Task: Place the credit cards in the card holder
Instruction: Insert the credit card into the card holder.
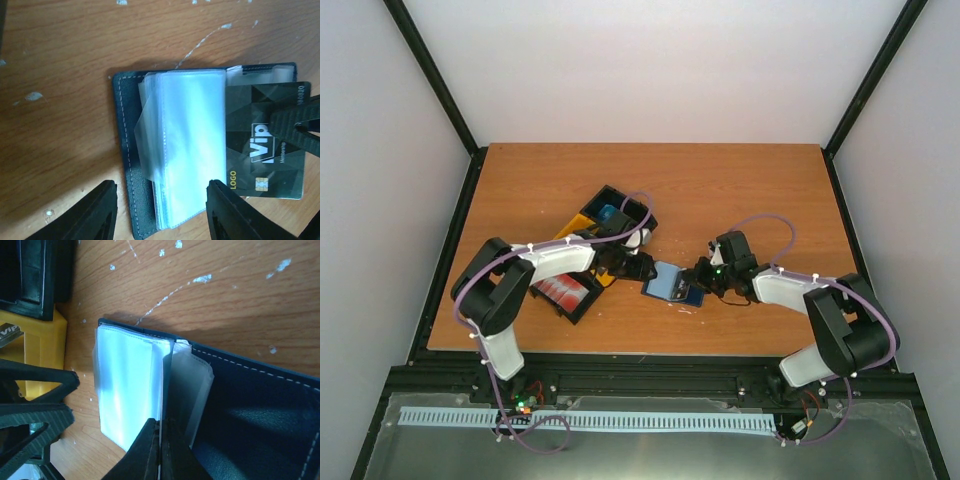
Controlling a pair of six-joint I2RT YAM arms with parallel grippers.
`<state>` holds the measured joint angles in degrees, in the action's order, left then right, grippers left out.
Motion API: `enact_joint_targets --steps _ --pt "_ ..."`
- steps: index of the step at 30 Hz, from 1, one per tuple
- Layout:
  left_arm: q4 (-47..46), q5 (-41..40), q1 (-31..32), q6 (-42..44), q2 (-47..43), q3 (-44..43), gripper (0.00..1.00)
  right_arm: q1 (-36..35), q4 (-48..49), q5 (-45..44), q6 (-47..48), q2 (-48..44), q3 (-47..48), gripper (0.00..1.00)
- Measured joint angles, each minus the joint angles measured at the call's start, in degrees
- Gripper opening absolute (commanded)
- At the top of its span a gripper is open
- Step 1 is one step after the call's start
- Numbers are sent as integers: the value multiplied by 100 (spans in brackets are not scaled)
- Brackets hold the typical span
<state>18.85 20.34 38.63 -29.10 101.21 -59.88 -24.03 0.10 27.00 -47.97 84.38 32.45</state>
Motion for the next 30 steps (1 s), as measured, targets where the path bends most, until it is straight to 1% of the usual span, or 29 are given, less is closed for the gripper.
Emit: enact_joint_targets --steps 8,13,21,30 --pt "24 42 0 20 328 17 34 2 474 52 -273 20 -197 3" --pt "33 -31 26 35 382 15 24 9 647 87 -319 22 -223 3" --pt "79 -247 83 35 437 -52 20 52 782 85 -420 37 -251 3" --pt "129 -326 103 37 468 -101 18 70 1303 286 -686 350 -284 3"
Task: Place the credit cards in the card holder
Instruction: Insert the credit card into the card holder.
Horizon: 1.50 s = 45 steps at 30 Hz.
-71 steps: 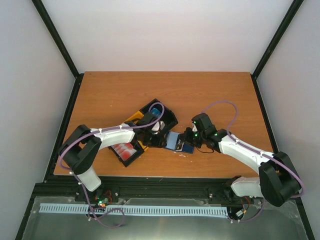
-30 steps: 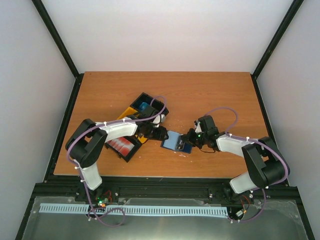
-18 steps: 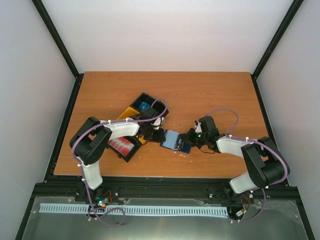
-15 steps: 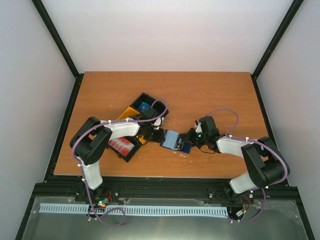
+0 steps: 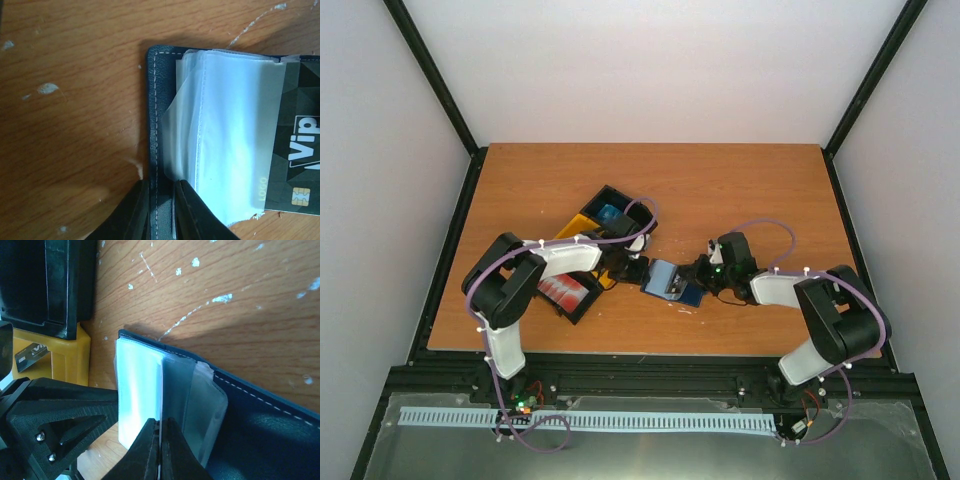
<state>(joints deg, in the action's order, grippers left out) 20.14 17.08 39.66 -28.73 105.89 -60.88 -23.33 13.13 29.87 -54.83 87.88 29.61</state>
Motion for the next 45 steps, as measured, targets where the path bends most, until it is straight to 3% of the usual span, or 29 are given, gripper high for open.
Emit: enact_joint_targets --steps 16,27,34,45 --pt "28 26 0 -2 26 -37 16 0 1058 245 -173 549 -181 3" --pt "42 44 0 -2 26 -37 14 -109 1862 310 -501 970 -271 15" --pt "42 44 0 -2 26 -37 14 -166 1462 105 -439 627 -264 38" --pt "37 70 0 0 28 -37 15 -422 501 -162 -221 511 203 42"
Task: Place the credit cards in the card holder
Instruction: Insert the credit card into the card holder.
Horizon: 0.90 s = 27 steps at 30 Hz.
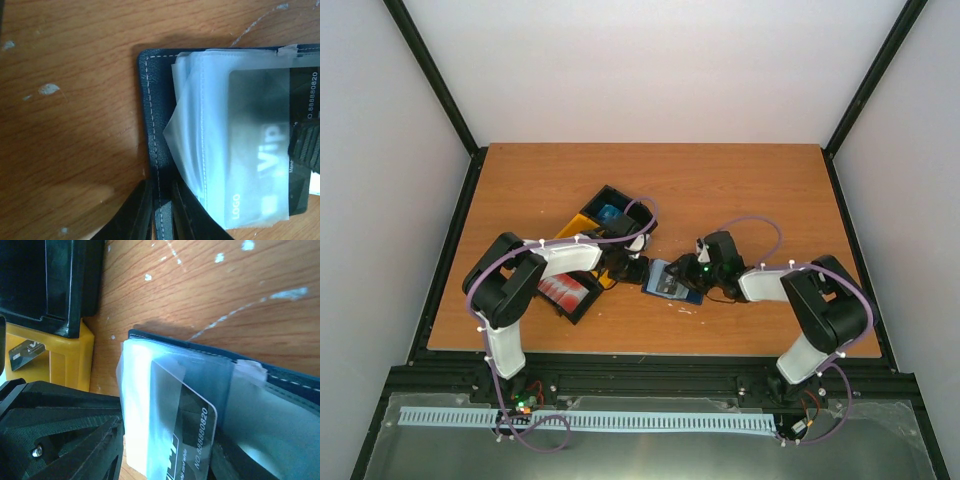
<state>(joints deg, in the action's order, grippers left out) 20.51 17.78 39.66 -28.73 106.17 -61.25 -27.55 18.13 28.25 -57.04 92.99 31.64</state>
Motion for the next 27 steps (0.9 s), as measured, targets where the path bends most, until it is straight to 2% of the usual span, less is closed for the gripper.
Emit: enact_joint_targets --steps 5,12,16,20,27 --pt "-4 24 0 0 4 0 14 -227 -315 -131 48 90 286 43" --pt "-24 57 0 0 7 17 14 -398 -205 -179 -20 212 374 44" --pt "-17 37 0 -2 0 17 15 -411 -317 -271 -28 170 402 53" --pt "-11 22 4 -2 -7 17 15 -433 -1106 -595 57 -98 632 60" --pt "-11 76 4 0 -9 17 17 -437 -2435 -1084 175 -402 1036 64"
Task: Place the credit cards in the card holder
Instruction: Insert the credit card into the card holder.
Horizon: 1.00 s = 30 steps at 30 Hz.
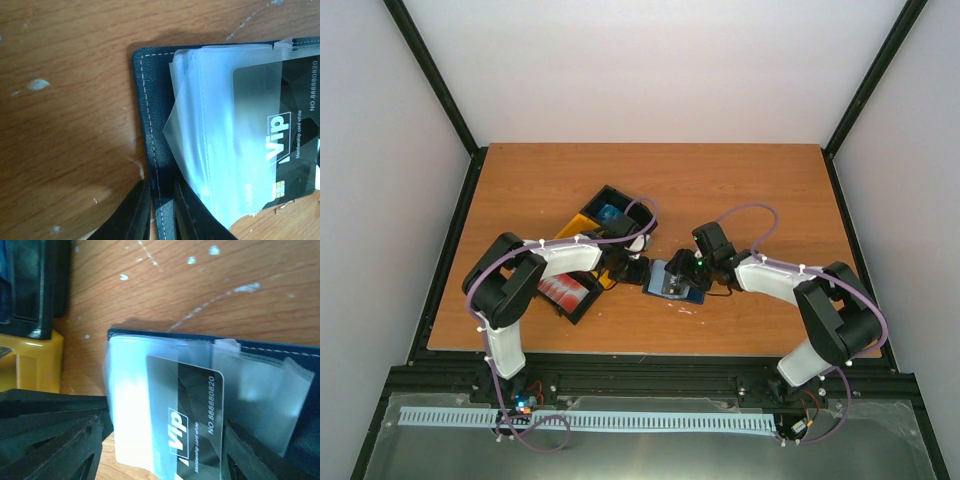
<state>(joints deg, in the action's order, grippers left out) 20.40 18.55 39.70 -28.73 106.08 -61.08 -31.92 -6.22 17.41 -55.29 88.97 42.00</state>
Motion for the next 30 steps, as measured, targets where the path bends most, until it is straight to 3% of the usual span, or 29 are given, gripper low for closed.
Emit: enact_joint_targets --steps 13,30 --pt "9 168 7 -2 2 17 17 -144 -970 -175 101 289 459 58" --pt "9 229 7 -2 4 28 17 -192 -251 190 118 380 374 58"
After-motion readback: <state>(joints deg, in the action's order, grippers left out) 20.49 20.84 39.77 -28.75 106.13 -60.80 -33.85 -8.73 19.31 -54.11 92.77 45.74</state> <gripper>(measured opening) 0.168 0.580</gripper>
